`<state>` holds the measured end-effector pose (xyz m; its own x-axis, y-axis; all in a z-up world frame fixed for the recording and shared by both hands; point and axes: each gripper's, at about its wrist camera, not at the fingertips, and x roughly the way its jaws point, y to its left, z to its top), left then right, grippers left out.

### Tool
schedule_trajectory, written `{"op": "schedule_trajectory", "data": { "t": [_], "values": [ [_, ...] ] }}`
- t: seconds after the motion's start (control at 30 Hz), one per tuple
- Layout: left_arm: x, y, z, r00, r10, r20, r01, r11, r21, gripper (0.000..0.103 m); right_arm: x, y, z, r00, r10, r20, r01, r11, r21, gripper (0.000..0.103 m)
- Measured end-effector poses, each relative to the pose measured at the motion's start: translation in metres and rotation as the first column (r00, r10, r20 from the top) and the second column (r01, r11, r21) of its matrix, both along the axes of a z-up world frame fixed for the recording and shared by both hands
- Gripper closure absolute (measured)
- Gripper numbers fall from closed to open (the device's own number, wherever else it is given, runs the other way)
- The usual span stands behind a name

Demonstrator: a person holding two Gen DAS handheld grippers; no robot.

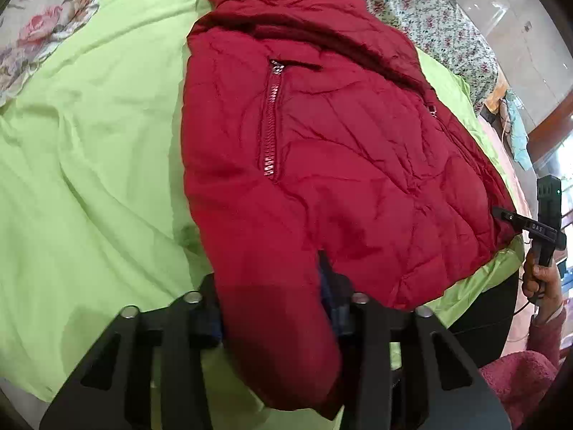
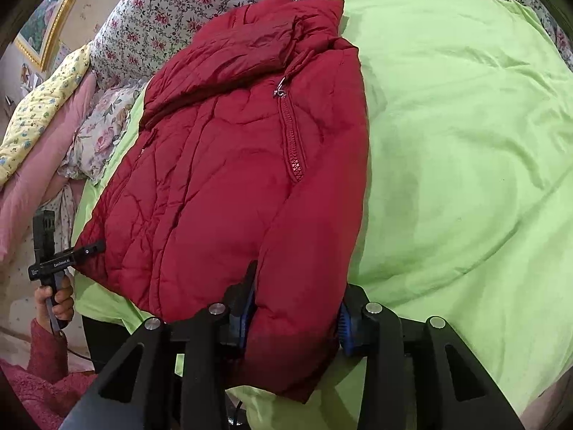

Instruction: Fold large clothes

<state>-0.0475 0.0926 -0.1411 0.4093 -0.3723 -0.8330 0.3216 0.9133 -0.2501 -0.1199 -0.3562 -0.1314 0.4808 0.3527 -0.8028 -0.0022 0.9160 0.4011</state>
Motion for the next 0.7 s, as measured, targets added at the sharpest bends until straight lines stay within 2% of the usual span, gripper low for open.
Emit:
{"op": "schedule_trajectory", "data": {
  "t": [0.1, 0.2, 0.33, 0.47, 0.7],
  "values": [
    [-0.006, -0.004, 0.010, 0.999, -0.013, 0.040, 0.014, 1.000, -0.020, 0.081, -0.003, 0.001, 0.004, 1.000, 0.004, 0.020, -0.004, 1.000, 0.016, 0.072],
    [-0.011, -0.010, 0.024, 0.996, -0.028, 0.090, 0.032, 0.999, -0.044, 0.083, -0.007, 0.003, 0.014, 0.998, 0.013, 0.067, -0.016, 0.999, 0.048, 0.076],
    [-0.020, -0.008, 0.033, 0.993, -0.029, 0.116, 0.035, 0.998, -0.053, 0.084, -0.015, 0.004, 0.022, 0.994, 0.025, 0.107, -0.033, 0.997, 0.069, 0.077],
    [-0.026, -0.004, 0.035, 0.992, -0.019, 0.122, 0.029, 0.996, -0.084, 0.085, -0.024, 0.001, 0.026, 0.990, 0.034, 0.139, -0.052, 0.991, 0.127, 0.078],
    [-0.026, 0.008, 0.071, 0.983, -0.006, 0.185, 0.042, 0.981, -0.191, 0.086, -0.034, -0.013, 0.052, 0.964, 0.041, 0.261, -0.109, 0.962, 0.249, 0.079]
  ]
}}
